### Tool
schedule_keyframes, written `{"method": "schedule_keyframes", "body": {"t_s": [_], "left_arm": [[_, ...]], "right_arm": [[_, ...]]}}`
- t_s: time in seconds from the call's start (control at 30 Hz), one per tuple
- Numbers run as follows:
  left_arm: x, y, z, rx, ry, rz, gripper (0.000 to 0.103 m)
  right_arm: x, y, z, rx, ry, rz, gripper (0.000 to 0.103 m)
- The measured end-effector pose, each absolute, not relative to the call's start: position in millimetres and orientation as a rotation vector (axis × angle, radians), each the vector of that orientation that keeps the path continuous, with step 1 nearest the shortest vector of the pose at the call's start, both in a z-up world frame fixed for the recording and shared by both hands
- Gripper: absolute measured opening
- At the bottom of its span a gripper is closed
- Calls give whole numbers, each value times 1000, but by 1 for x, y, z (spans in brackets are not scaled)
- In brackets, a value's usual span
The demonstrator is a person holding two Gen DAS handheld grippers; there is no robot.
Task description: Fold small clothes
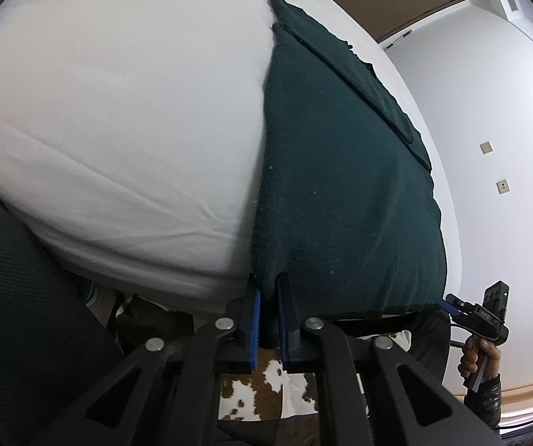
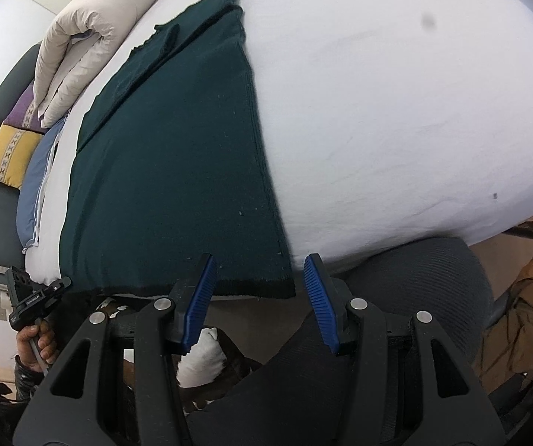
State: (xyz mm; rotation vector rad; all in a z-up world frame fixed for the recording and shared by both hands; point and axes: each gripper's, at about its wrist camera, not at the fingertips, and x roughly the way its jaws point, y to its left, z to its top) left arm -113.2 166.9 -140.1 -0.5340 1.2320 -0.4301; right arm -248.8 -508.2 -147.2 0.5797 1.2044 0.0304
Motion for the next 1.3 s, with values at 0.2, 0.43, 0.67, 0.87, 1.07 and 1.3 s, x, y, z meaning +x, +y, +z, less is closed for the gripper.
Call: {"method": "schedule_keyframes", "body": {"t_s": [0.2, 0.43, 0.67, 0.87, 1.07, 1.3], "left_arm": [[-114, 167, -139, -531, 1229, -432, 9], [-114, 167, -140, -520, 1225, -433, 9], [-115, 167, -137, -523, 1216, -442, 8], [-114, 175, -123, -591, 1172, -479, 7], [-105, 186, -89, -684, 1080, -538, 7], [-76, 184, -57, -823, 978, -621, 6]], "right_arm": [[-244, -508, -156, 615, 1217, 38, 46], [-227, -494, -163, 545, 1301, 75, 41], [-233, -498, -166, 611, 1250, 113, 8], [-242, -502, -140, 642, 1116, 149, 6], [-225, -501, -91, 734, 922, 254, 6], [-175, -497, -50, 817, 770, 332, 6]]}}
